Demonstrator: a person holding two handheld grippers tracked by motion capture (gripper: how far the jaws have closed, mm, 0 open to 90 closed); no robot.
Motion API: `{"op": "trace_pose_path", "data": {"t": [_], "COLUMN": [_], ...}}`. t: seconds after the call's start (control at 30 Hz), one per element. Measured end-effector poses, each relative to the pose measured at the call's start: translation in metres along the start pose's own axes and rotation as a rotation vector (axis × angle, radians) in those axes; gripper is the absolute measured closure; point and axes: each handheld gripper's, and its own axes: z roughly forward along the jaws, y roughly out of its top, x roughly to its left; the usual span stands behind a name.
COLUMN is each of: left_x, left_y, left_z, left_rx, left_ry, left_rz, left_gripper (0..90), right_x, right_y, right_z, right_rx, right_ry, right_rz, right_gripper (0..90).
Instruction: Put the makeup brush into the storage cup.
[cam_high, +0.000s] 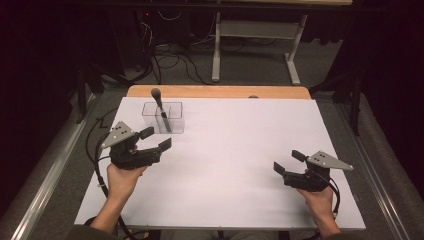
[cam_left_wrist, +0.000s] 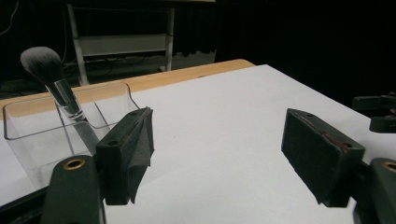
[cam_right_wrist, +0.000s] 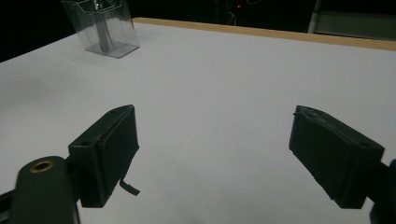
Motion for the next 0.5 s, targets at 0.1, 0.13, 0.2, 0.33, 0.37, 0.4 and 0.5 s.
{"op": "trace_pose_path", "data": {"t": [0.1,0.13,0.2,0.33,0.37,0.4,0.5], "left_x": [-0.001,-0.002,-0.003,-0.005,-0.005,-0.006,-0.007], "left_y": [-0.003,-0.004,-0.007,-0.013,-0.015,-0.016,-0.019], "left_z": [0.0,0.001,0.002,0.006,0.006,0.007,0.008], "left_rx": [0.002,0.003,0.016,0.033,0.034,0.036,0.044], "left_ry": [-0.005,-0.01,-0.019,-0.033,-0.038,-0.039,-0.042], "left_rz": [-0.004,-0.005,-0.004,-0.007,-0.01,-0.011,-0.013], "left_gripper": [25.1,25.1,25.0,25.1,25.1,25.0,24.8], "right_x": [0.0,0.0,0.0,0.0,0.0,0.0,0.001], "right_y": [0.0,0.0,0.0,0.0,0.0,0.0,0.0], "right_z": [0.0,0.0,0.0,0.0,0.0,0.001,0.0], "right_rx": [0.001,0.001,0.0,-0.005,-0.002,-0.003,-0.006], "right_ry": [-0.002,0.001,0.001,0.002,0.001,0.002,0.003], "right_rz": [0.0,-0.001,-0.003,-0.005,-0.001,-0.005,-0.008], "right_gripper": [17.2,17.2,17.2,17.2,17.2,17.2,17.2]}}
